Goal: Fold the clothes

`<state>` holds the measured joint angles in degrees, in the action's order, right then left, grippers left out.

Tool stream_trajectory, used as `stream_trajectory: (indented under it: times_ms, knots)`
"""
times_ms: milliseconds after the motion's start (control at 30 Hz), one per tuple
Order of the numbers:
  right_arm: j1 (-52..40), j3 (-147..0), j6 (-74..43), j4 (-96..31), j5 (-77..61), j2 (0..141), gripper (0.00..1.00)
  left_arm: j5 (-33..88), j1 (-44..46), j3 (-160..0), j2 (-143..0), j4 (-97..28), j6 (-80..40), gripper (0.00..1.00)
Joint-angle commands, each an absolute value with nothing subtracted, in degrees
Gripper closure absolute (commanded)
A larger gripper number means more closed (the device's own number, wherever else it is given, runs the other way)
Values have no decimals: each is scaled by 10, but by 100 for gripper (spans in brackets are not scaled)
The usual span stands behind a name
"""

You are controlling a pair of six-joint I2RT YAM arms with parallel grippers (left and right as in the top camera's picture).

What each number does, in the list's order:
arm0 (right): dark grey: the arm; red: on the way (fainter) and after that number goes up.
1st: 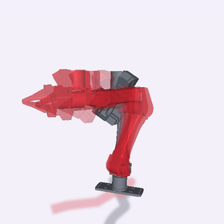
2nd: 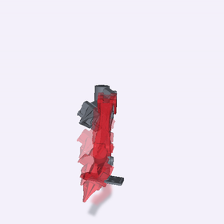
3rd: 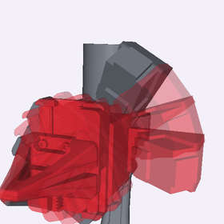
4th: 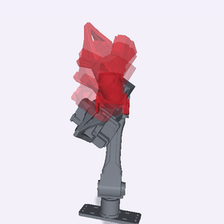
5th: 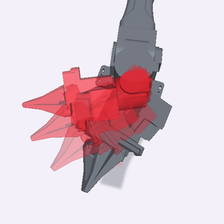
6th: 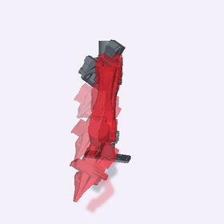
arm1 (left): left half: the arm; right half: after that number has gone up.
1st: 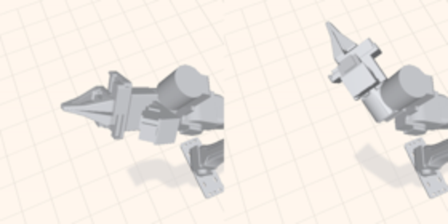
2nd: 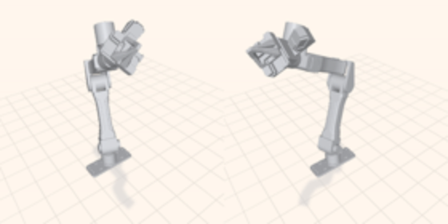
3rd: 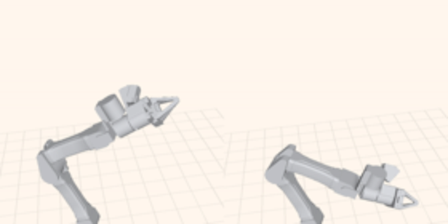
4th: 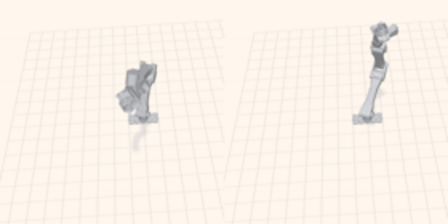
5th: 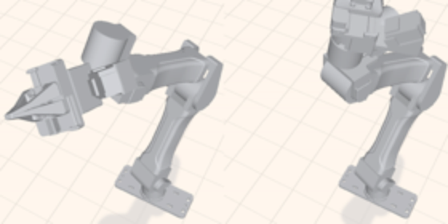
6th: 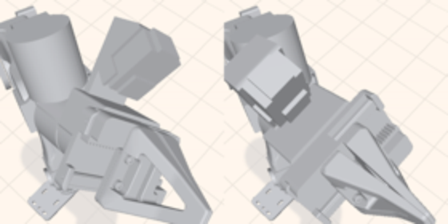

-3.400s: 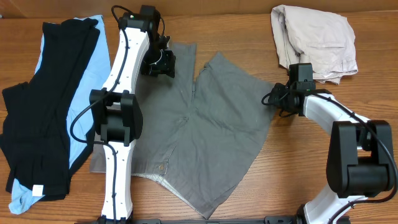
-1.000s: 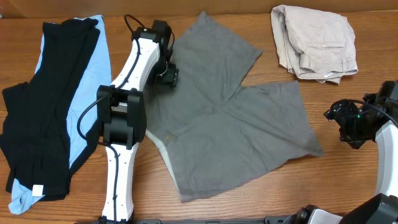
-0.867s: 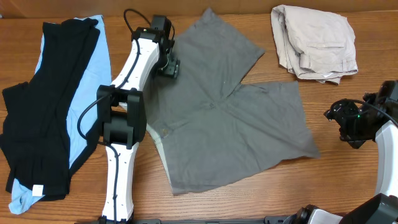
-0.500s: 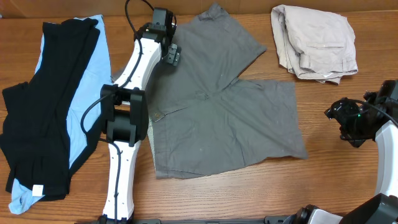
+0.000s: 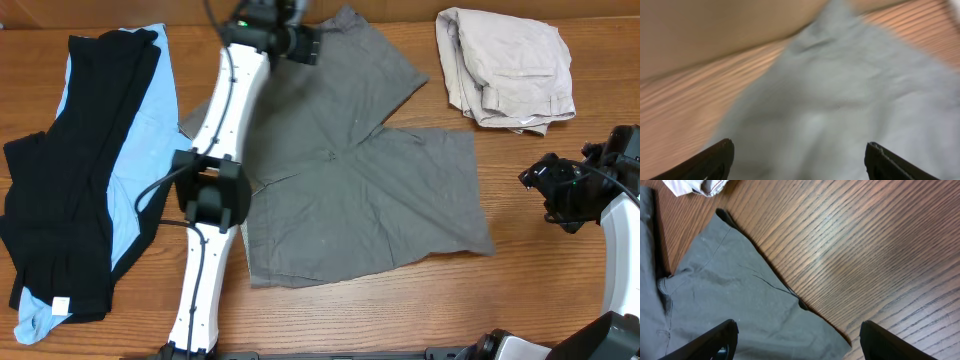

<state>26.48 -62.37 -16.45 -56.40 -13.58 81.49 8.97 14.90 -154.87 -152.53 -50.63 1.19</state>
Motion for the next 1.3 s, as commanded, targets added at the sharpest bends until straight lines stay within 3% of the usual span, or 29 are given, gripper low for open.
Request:
stream_trajectory:
  times_ms: [0, 600, 1033, 1267]
  knots:
    - [263, -642, -160, -565, -143, 804, 19, 141, 204, -1530, -1544, -460, -8, 14]
    - [263, -642, -160, -568, -143, 804, 18, 150, 295, -1515, -1609, -397, -29, 12]
    - [263, -642, -160, -569, -143, 804, 18, 238, 306, -1493, -1610, -464, -19, 13]
    - [263, -642, -160, -573, -143, 804, 17, 276, 328, -1493, -1610, -582, -17, 13]
